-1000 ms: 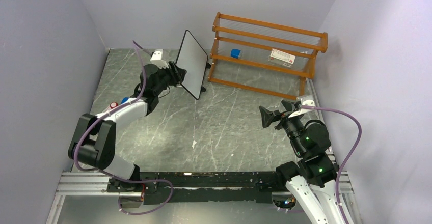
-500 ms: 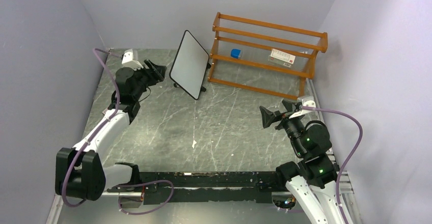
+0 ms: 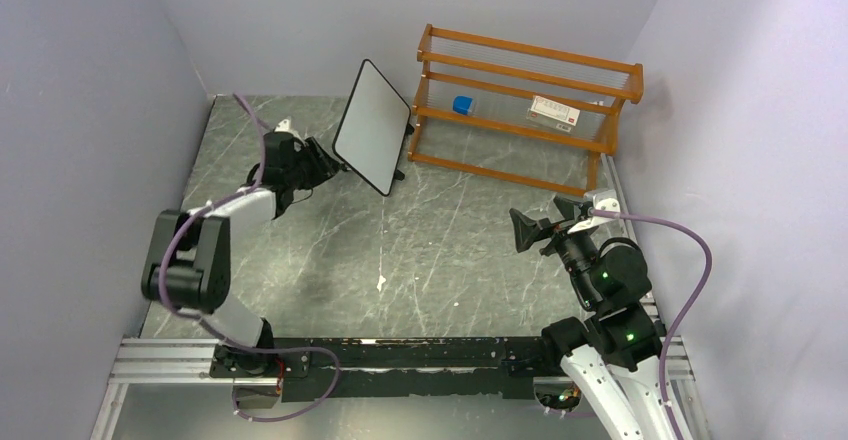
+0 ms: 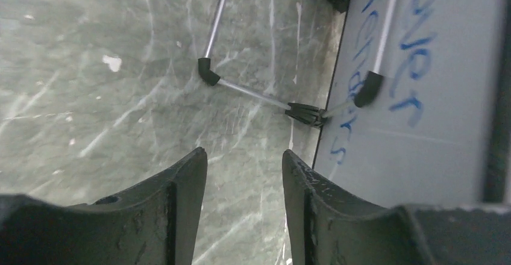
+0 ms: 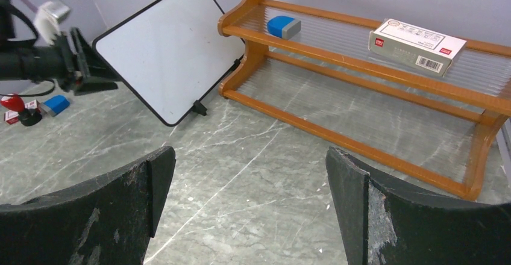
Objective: Write a sentence on the whiteboard
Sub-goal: Move the whiteboard to the center of the board.
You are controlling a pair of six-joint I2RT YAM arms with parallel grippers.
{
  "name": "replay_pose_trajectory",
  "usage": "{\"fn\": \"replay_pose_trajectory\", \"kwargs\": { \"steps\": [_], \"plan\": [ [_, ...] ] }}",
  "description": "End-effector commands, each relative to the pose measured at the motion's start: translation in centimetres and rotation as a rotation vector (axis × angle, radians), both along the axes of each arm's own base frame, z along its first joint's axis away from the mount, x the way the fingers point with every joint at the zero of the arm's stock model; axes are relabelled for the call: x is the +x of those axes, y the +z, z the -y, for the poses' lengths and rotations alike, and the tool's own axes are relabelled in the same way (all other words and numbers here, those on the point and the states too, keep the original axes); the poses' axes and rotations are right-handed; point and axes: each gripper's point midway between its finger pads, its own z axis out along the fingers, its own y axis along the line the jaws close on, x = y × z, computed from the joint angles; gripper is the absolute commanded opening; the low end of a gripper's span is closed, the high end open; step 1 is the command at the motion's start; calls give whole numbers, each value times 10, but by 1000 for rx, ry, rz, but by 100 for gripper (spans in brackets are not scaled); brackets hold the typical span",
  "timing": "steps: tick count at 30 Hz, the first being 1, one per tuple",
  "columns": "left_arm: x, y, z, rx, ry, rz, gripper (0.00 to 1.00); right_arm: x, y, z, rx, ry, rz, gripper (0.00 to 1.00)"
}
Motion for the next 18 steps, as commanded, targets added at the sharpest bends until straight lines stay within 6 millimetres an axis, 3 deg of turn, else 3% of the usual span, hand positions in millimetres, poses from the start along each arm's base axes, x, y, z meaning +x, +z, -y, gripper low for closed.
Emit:
{"fn": "replay_pose_trajectory", "kwargs": {
  "steps": [1, 6, 10, 18],
  "plan": [
    [29, 12, 34, -99, -100, 16, 51, -1, 2, -1, -6, 10, 20, 100],
    [56, -5, 54, -74, -171, -35, 48, 0, 1, -1, -10, 10, 14, 100],
    [67, -38, 68, -55, -236, -110, 47, 1, 0, -1, -12, 6, 11, 100],
    [63, -81, 85, -44, -351, -219, 40, 1, 0, 0, -12, 1, 11, 100]
  ]
}}
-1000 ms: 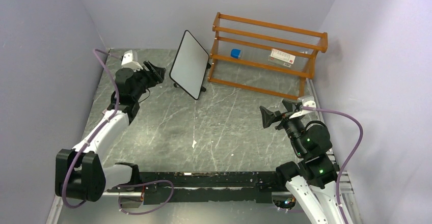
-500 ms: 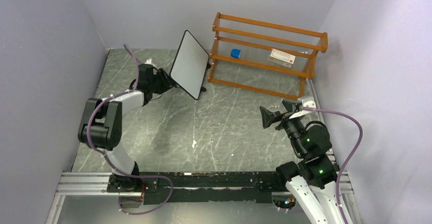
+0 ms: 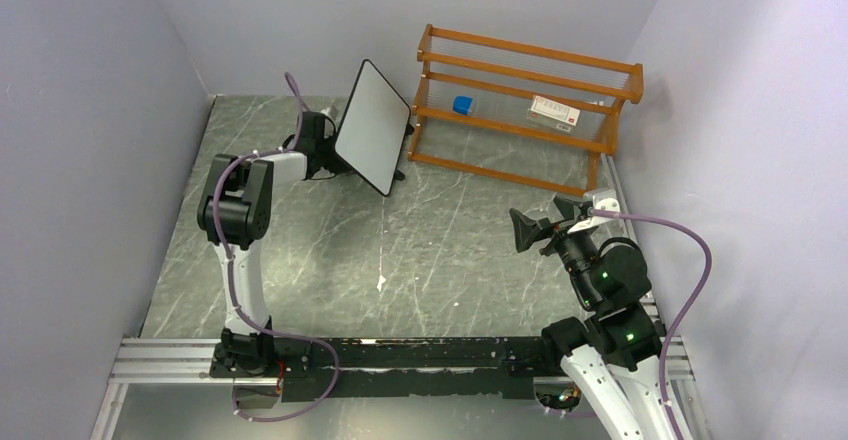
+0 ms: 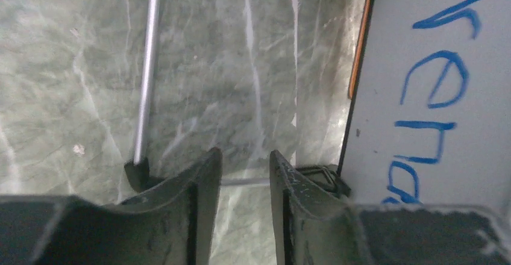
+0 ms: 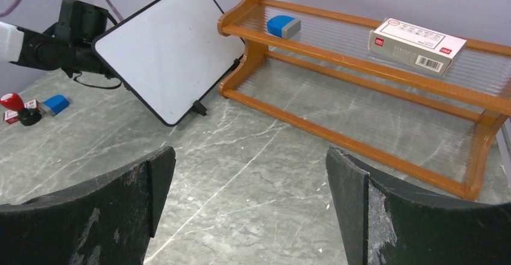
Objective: Write a sentence on the whiteboard
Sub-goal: Move the whiteboard to the center of the board.
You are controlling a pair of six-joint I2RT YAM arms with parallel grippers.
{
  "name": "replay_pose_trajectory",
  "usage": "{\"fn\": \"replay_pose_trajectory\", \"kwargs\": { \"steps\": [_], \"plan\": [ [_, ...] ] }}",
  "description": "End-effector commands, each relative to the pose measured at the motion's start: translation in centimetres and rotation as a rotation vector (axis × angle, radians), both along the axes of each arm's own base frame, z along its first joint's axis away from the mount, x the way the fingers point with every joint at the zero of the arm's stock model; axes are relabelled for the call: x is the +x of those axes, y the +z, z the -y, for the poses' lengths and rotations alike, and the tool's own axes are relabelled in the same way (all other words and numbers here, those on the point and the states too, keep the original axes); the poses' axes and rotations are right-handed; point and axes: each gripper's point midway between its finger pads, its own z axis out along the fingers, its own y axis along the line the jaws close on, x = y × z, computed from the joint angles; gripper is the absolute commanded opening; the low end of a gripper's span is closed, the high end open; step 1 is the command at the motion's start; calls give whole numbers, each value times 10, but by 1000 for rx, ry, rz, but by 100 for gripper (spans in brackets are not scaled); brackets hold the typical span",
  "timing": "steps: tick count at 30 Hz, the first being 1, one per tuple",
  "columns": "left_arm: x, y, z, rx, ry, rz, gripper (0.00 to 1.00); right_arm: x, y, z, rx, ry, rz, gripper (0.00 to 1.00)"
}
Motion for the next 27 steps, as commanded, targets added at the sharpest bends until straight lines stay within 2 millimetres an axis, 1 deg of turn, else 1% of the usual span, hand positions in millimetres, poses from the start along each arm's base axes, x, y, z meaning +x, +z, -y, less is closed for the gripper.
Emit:
{"fn": "replay_pose_trajectory", "kwargs": {
  "steps": [1, 3, 5, 7, 11, 14, 20, 22, 24, 26, 27],
  "plan": [
    [-15, -11, 17, 7, -124, -51, 39, 1, 0, 0, -12, 2, 12, 100],
    [-22, -16, 18, 26, -152, -67, 37, 1, 0, 0, -13, 2, 13, 100],
    [-37, -25, 16, 44, -181, -117, 36, 1, 0, 0, -12, 0, 14, 100],
    [-50, -34, 11, 74, -195, -162, 34, 1, 2, 0, -9, -1, 18, 100],
    [-83, -54, -11, 173, -193, -261, 30, 0, 1, 1, -8, -1, 17, 100],
    [-106, -59, -31, 238, -179, -310, 28, 0, 2, 1, -7, 0, 18, 100],
    [-153, -66, -64, 282, -130, -405, 26, -1, 3, -1, -4, 7, 23, 100],
    [-169, -72, -78, 309, -99, -447, 25, -1, 3, -1, -4, 11, 21, 100],
    [-176, -73, -91, 328, -60, -469, 25, -2, 3, -1, -4, 10, 21, 100],
    [-179, -70, -106, 352, -15, -476, 26, -2, 4, -1, -2, 10, 24, 100],
    [-177, -68, -114, 367, 3, -471, 27, -2, 4, -1, -2, 11, 23, 100]
  ]
}}
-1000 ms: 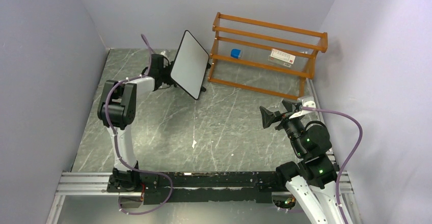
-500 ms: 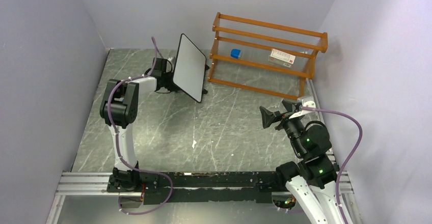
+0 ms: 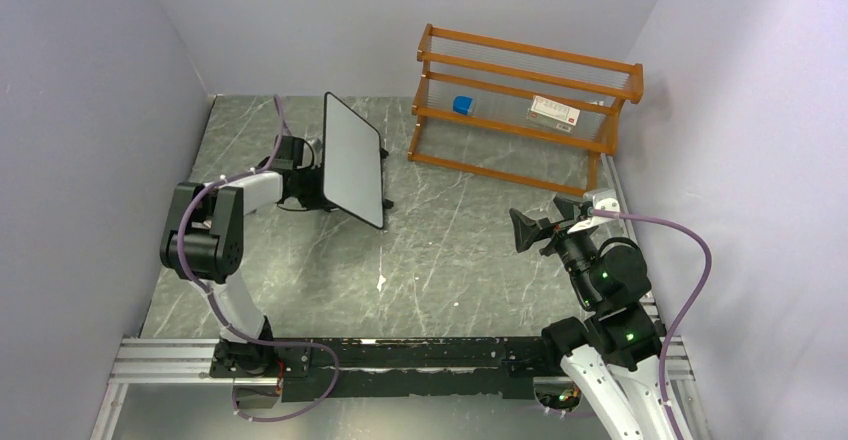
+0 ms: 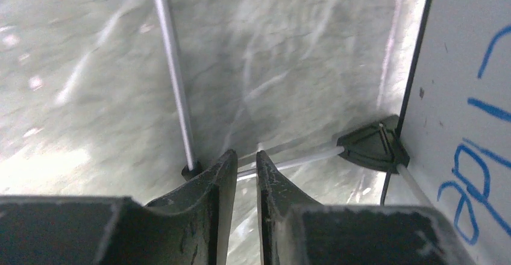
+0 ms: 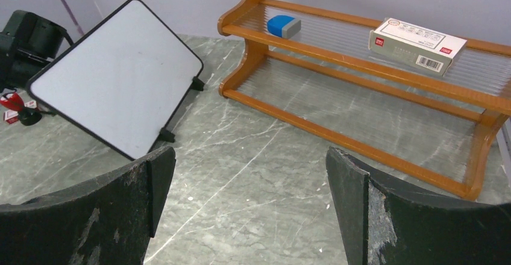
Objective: Write a sentence on the whiteboard
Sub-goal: Move the whiteboard to the center of the board.
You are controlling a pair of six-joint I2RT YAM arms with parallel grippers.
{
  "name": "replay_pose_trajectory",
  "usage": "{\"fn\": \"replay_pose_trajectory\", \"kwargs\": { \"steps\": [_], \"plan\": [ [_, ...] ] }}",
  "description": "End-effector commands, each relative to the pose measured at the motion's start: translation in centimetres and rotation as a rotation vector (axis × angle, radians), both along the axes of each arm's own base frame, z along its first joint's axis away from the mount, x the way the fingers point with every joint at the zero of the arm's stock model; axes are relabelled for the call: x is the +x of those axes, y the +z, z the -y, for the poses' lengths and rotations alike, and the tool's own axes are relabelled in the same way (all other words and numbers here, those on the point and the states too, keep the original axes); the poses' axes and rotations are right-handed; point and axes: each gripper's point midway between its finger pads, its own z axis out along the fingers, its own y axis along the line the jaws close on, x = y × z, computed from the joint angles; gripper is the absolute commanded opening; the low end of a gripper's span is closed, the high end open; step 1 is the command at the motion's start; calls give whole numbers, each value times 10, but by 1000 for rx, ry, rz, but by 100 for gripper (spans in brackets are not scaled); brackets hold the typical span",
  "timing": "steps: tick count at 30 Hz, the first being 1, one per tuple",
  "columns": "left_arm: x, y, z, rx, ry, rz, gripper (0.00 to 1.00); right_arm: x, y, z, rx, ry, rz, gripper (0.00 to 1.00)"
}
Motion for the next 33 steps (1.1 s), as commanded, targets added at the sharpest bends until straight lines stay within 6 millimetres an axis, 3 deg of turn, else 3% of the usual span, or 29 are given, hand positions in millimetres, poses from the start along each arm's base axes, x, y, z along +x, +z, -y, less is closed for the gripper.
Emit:
{"fn": "replay_pose_trajectory", "kwargs": {
  "steps": [1, 5, 8, 11, 18, 21, 26, 30, 33],
  "plan": [
    [-58, -39, -64, 216, 97, -233, 27, -2, 4, -1, -1, 11, 25, 100],
    [-50, -29, -93, 280, 128, -209, 28, -6, 7, -4, 2, 34, 40, 100],
    [-37, -15, -104, 234, 160, -142, 30, -6, 7, -4, 3, 37, 43, 100],
    [-24, 17, -110, 246, 186, -39, 35, -7, 8, -4, 6, 38, 46, 100],
    [-14, 114, -150, 374, 424, 180, 53, -8, 8, -7, 6, 51, 47, 100],
    [-19, 147, -163, 406, 516, 237, 58, -8, 8, -7, 7, 54, 45, 100],
    [-32, 181, -156, 371, 533, 302, 70, -8, 9, -9, 6, 62, 47, 100],
    [-47, 197, -169, 421, 597, 309, 69, -8, 7, -10, 5, 69, 42, 100],
    [-52, 213, -160, 447, 562, 350, 66, -8, 8, -10, 4, 71, 42, 100]
  ]
}}
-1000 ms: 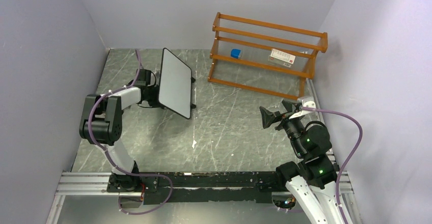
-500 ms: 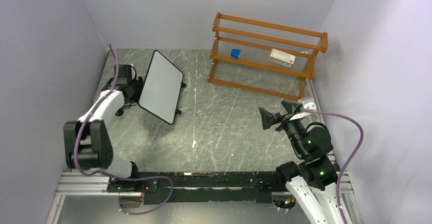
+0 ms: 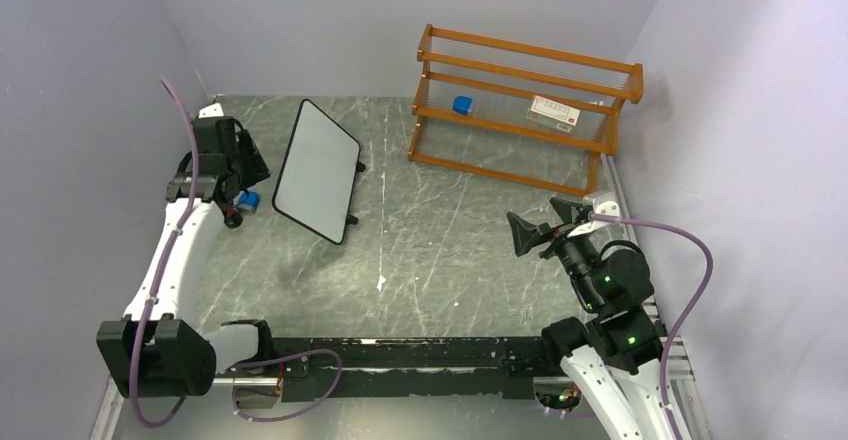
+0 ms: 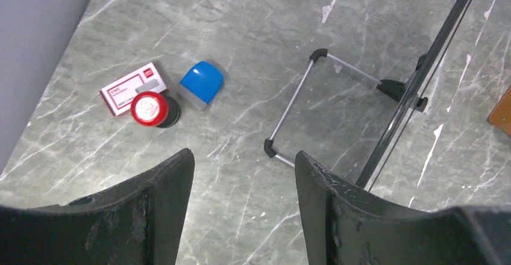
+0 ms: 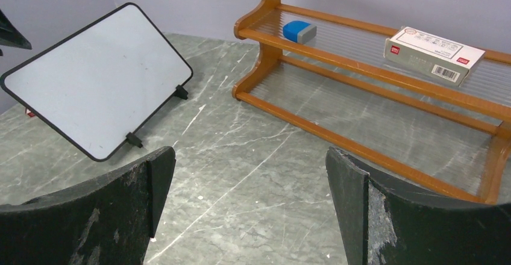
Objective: Write a sentence on the whiteboard
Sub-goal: Move the whiteboard to the center of the board.
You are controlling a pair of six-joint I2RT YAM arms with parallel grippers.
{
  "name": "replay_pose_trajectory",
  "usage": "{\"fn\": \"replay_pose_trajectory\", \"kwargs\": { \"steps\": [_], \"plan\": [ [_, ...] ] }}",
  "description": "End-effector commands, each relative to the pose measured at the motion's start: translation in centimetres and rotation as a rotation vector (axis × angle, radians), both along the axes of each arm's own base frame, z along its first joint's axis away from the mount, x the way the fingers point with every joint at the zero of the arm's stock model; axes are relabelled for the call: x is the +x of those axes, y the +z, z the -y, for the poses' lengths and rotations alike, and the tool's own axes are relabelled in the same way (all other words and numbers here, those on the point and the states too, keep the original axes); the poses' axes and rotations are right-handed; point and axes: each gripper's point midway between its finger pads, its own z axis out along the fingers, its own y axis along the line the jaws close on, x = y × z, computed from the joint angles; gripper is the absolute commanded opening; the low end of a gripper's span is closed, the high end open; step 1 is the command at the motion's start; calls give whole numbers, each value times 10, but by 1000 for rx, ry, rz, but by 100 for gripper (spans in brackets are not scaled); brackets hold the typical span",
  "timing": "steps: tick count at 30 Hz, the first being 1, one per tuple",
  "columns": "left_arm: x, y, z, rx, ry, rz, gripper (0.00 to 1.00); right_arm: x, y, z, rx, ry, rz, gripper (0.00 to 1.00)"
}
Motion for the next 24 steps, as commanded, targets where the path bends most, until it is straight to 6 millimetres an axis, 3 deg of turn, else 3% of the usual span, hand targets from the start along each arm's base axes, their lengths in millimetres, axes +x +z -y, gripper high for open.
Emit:
{"fn": "replay_pose_trajectory", "kwargs": {
  "steps": [1, 6, 11, 16, 24],
  "plan": [
    [-16, 27, 8, 71, 2, 11, 65, 0, 2, -3, -1, 19, 19, 100],
    [-29, 51, 71, 187, -114, 20, 64, 0, 3, -3, -1, 16, 20, 100],
    [-39, 43, 134, 292, -277, -26, 64, 0, 3, -3, -3, 15, 19, 100],
    [-38, -2, 194, 299, -485, -145, 65, 0, 2, -2, -4, 11, 17, 100],
    [-20, -77, 245, 321, -657, -305, 63, 0, 2, -1, -5, 7, 13, 100]
  ]
}}
